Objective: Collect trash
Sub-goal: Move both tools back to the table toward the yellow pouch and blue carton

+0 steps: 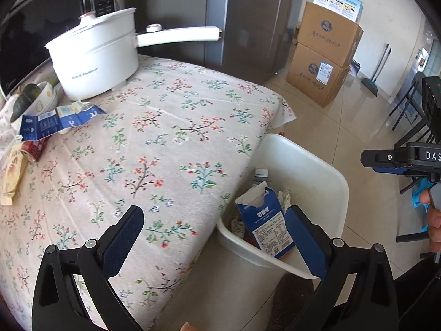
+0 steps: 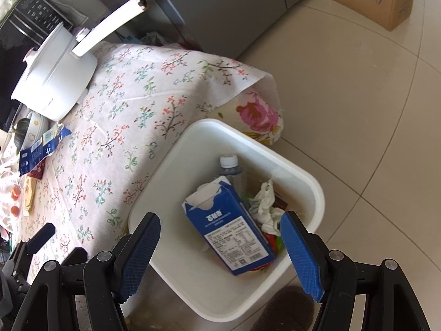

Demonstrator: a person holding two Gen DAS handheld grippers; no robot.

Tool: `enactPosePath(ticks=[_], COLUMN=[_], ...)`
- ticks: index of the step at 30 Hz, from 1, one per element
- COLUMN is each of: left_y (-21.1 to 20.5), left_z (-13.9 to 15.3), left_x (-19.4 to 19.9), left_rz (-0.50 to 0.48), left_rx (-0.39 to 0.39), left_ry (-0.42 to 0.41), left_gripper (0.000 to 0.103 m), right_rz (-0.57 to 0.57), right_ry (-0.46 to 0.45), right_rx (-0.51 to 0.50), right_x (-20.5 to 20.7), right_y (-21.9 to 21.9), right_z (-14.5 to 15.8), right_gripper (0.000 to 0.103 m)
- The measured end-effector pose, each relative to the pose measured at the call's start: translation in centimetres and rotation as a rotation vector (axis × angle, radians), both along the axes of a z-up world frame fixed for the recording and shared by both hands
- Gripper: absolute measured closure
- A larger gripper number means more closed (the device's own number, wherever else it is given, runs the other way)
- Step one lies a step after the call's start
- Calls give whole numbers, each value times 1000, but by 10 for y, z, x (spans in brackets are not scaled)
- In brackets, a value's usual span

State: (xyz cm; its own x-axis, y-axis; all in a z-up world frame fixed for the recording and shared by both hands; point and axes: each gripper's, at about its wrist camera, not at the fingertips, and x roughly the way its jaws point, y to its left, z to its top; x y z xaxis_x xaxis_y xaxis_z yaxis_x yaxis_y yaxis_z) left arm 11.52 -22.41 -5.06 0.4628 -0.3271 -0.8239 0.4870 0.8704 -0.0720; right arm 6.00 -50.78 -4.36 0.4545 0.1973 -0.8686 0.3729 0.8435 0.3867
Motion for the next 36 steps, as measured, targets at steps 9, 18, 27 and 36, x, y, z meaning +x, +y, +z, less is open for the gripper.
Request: enactPosePath(ticks=[9, 18, 27, 36], left_y=[65, 130, 198, 257], left_z=[8, 18, 24, 31], left_x=[12, 20, 37, 66], left_rz=[126, 259, 387, 444], left_rx=[4, 8, 44, 152], left_ry=[-17, -34, -41, -69], left_gripper=[0, 0, 0, 0], right_rz=[78, 169, 253, 336], right_ry=[-6, -23, -48, -56], right_rx=[-35, -57, -92, -123], right_x=[27, 58, 87, 115], right_y=[46, 106, 173, 232], right_z=[5, 10, 18, 16], right_gripper=[24, 22, 20, 20])
